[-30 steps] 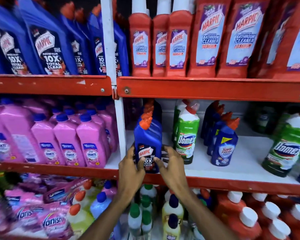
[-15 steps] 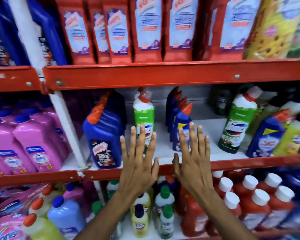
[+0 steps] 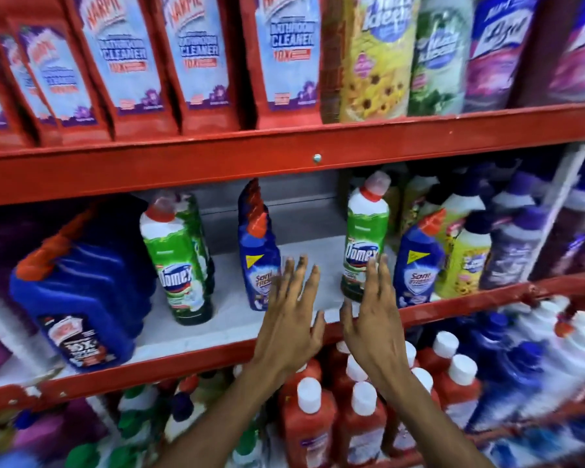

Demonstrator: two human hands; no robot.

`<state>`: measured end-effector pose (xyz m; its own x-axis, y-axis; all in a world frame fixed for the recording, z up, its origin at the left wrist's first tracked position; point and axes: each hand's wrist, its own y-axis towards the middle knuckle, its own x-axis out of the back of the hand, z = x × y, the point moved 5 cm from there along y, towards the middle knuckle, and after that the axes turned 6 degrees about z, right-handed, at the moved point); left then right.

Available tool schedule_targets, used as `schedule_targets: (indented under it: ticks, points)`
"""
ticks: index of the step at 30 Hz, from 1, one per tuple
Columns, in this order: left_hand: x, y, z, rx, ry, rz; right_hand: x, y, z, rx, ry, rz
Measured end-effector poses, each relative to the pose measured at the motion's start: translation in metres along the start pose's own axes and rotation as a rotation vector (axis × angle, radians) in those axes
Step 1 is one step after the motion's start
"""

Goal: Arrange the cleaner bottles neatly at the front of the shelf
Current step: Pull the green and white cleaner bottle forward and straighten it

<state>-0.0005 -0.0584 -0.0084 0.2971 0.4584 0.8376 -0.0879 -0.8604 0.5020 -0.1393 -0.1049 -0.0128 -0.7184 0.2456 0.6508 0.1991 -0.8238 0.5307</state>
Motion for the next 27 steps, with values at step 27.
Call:
schedule_targets:
  ticks: [27]
  points:
    - [0.094, -0.063, 0.049, 0.355, -0.636, -0.480, -0.022, -0.021, 0.109, 0.118, 0.617, 0.103]
